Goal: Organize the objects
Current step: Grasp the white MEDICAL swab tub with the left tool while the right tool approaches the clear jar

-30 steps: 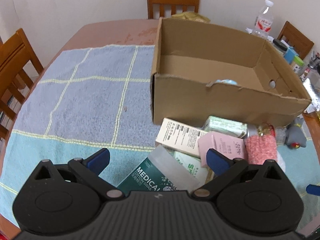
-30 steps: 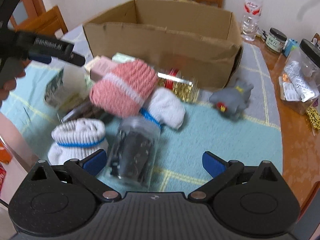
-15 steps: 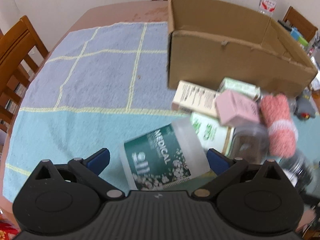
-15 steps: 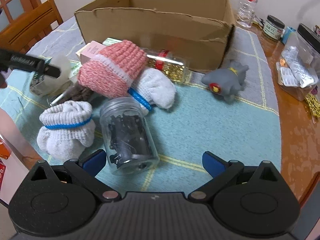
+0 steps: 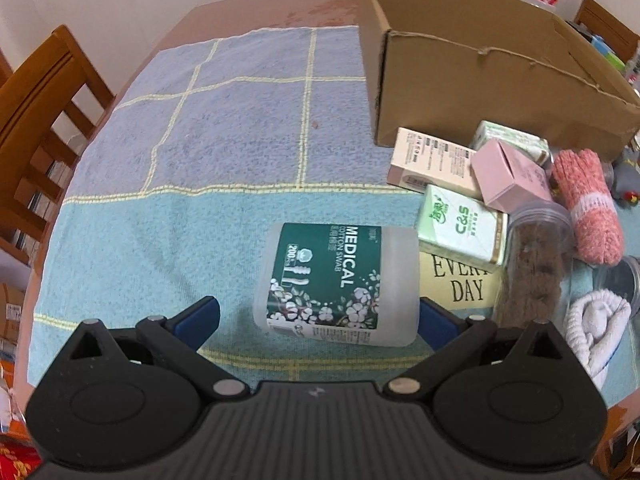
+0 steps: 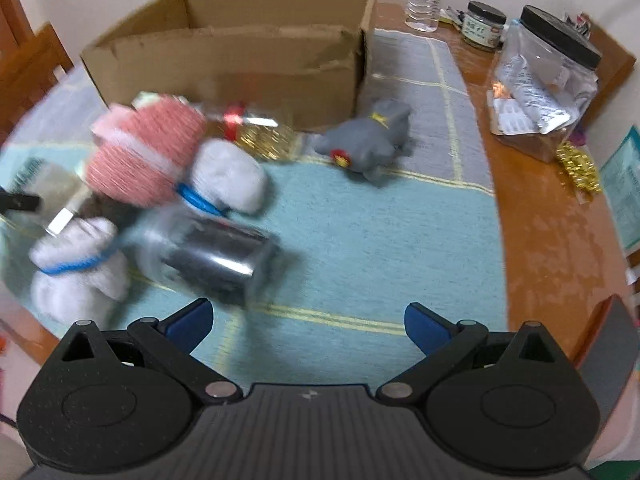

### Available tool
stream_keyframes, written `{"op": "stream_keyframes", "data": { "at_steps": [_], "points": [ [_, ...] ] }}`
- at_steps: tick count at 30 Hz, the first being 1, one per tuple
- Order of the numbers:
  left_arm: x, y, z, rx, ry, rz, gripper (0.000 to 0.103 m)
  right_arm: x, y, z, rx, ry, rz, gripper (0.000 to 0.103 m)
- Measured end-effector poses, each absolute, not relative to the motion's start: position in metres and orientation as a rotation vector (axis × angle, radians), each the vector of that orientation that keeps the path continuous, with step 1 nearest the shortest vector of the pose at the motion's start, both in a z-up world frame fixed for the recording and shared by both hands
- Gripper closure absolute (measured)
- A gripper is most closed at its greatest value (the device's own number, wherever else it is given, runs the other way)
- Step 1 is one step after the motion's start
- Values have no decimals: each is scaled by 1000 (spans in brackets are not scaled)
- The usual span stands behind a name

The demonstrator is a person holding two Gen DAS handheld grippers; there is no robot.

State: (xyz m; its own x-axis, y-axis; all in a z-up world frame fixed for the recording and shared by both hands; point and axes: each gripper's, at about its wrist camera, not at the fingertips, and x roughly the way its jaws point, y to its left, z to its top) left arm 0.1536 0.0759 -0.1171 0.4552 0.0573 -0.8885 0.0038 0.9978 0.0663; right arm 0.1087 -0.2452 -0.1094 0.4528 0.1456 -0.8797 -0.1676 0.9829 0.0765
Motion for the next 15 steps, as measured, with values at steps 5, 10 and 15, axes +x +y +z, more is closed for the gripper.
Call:
{"op": "stream_keyframes", "data": {
  "at_steps": [5,10,15],
  "points": [
    [157,73,-117,69,1090,-4,1,117,-226,-98,59,1072,242,0],
    [158,72,-118,85,1087,-32,1,135,-201,-103,68,1074,223,0],
    [159,74,-120,98,1087,-48,1,142,-189,-119,9,1105,159,0]
  ]
}}
